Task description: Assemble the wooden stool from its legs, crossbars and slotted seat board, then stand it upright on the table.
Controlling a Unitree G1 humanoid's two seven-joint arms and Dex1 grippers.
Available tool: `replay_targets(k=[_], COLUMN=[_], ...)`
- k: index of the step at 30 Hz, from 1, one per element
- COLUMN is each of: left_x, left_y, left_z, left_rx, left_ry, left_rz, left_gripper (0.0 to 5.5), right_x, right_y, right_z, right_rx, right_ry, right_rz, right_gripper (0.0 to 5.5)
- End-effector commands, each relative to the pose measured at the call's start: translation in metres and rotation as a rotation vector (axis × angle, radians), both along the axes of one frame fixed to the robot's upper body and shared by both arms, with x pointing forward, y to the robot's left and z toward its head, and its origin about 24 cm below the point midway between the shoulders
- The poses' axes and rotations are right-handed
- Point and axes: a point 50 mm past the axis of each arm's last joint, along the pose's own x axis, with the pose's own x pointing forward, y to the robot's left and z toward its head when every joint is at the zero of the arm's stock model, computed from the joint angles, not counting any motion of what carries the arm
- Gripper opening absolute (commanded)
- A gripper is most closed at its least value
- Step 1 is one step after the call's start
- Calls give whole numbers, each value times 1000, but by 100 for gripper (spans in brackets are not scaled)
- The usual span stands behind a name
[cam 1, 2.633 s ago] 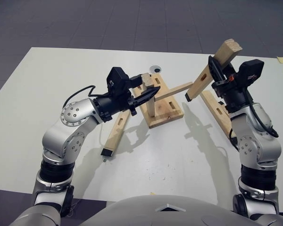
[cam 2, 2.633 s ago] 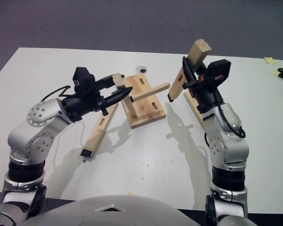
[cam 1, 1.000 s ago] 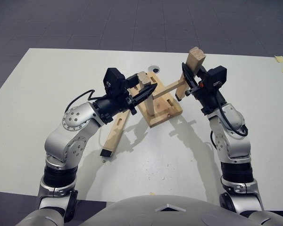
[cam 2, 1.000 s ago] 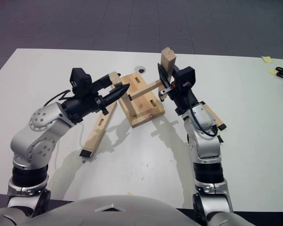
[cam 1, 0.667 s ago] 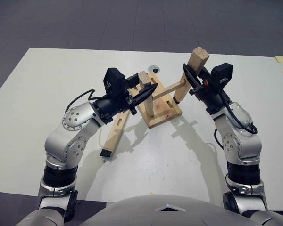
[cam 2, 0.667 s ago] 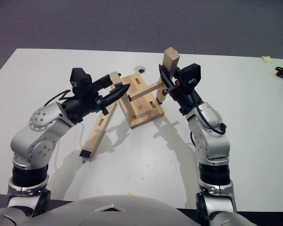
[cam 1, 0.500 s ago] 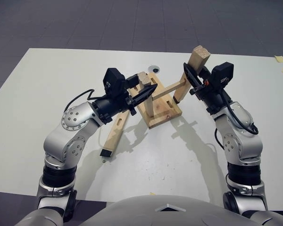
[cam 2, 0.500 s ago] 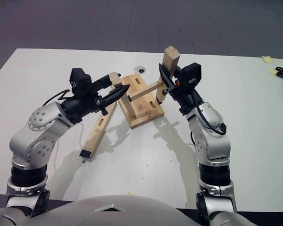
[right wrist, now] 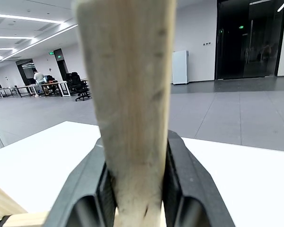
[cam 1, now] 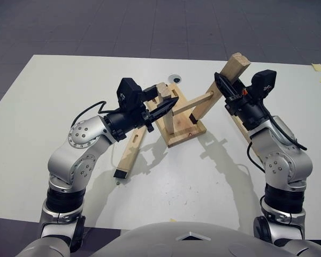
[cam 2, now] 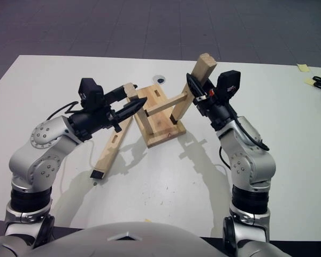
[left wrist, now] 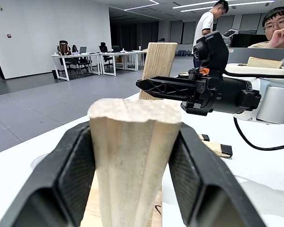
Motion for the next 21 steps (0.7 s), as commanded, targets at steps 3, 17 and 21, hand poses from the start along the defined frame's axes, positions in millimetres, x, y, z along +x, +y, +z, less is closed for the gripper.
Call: replay_targets(k=[3,17,21], left_x=[1,3,3], left_y=[-6,-6,-6], left_z=[-24,-25,-25], left_rx=[59,70,71], left_ry=[131,126,125], left_rz=[-24,-31,-31], left_gripper=[211,211,211], right_x=[-5,11,13], right_y=[15,-2,-10], right_z=[-16,27,33], right_rx=[-59,-49,-104], right_ry=[213,294,293], right_rz=[208,139,117], right_gripper=[103,103,103])
